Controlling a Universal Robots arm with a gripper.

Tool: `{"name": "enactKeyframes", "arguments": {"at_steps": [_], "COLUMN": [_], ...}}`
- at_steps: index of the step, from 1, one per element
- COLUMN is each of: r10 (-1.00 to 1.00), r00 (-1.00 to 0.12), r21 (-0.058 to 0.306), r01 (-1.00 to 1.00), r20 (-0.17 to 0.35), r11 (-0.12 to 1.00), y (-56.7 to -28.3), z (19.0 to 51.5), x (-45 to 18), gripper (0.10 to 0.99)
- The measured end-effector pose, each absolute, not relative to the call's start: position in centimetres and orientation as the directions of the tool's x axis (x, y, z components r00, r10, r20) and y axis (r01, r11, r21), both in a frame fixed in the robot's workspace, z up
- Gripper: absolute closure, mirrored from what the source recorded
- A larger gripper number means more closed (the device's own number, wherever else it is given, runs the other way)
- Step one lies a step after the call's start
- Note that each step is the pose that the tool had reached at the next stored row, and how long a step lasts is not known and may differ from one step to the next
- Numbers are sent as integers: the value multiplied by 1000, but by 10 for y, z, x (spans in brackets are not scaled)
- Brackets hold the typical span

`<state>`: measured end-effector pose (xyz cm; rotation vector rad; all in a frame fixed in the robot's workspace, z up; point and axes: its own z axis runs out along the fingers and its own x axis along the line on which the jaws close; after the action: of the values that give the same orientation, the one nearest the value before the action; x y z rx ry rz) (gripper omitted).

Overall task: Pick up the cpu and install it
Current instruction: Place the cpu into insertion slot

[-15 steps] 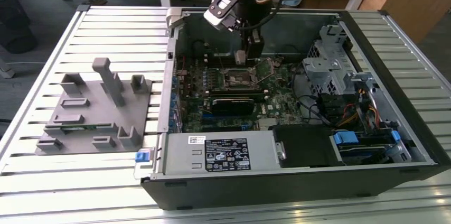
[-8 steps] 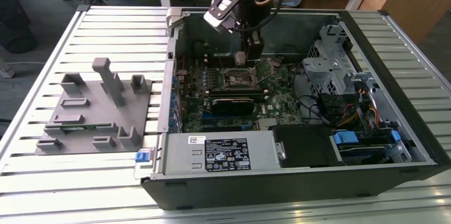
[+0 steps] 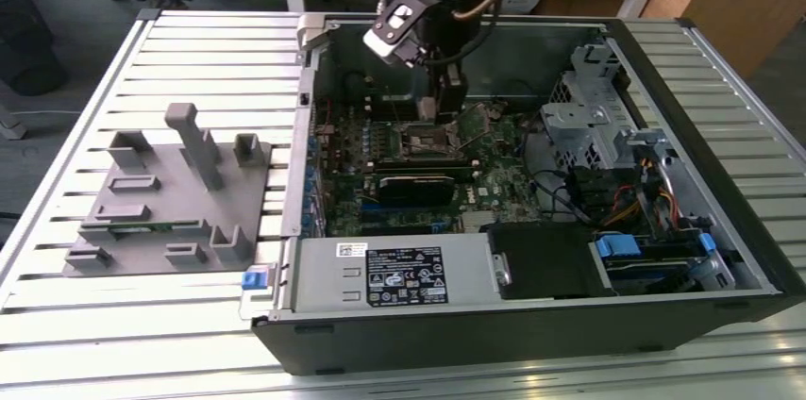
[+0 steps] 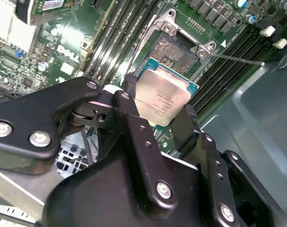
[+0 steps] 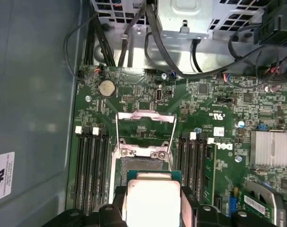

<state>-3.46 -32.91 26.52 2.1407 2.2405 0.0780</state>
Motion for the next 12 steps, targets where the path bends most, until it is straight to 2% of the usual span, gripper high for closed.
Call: {"name": "enactKeyframes", "arguments": {"at_steps": [12], "r10": [999], "r00": [-45], "r21": [65], "r01": [997], "r20": [4], "r11": [45], "y": [-326], "z": [247], "x": [-36], "gripper": [545]}}
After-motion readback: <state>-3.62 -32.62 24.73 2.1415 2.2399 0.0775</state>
